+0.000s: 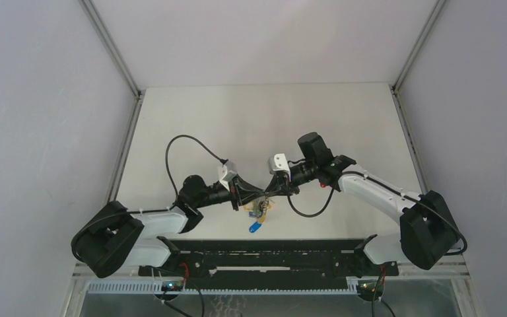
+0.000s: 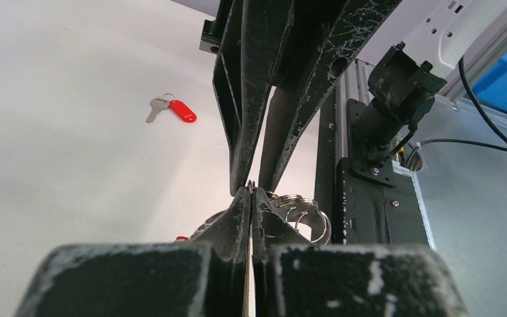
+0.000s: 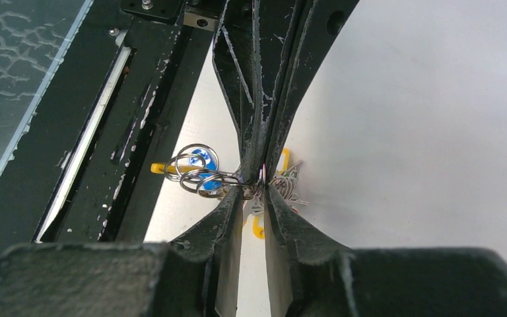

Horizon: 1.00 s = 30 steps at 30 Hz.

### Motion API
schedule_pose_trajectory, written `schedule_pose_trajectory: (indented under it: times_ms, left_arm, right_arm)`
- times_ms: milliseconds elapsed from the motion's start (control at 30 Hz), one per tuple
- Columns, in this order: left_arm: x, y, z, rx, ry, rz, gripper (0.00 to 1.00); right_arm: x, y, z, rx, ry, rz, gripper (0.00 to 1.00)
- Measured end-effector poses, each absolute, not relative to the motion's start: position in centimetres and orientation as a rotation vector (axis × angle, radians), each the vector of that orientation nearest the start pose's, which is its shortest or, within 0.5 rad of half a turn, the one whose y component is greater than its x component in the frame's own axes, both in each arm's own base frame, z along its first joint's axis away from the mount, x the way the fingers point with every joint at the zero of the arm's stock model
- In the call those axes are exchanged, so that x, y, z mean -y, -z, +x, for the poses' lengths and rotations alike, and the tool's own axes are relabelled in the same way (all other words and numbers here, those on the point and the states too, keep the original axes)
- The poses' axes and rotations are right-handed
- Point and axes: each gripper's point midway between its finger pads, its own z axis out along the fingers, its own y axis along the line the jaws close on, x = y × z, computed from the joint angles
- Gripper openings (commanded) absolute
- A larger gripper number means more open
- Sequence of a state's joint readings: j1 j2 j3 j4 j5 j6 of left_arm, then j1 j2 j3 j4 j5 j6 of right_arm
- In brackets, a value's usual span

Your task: Put the keys on the keyring

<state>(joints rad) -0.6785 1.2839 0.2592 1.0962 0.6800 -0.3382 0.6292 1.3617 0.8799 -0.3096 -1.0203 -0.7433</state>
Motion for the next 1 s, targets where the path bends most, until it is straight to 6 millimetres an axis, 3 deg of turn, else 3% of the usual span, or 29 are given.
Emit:
schedule_pose_trajectory:
  times_ms: [200,300,767,1000]
  left_arm:
    - [29.9,-16.6,18.4,-1.435,1.285,0.818,0.00]
    - [30.0,-16.6,18.6,-1.436,1.288,0.805,0.00]
    - [29.5,-17.3,19.1,-1.403,1.218,0.812,0.14]
    - [28.9,-16.7,19.0,-1.418,1.143,0.863,0.29]
  right_arm:
    - [-30.0,-15.6,18.4,-1.322,-1.107,-1.682,0.11]
    - [-30.1,-15.4,18.8,-1.346,-1.100,-1.672,0.00]
    - [-29.6,-15.6,19.8,-1.499,-0.996,-1.661,0.00]
    - [-29.2,-15.9,19.5,-1.554,-0.937,-1.711,0.00]
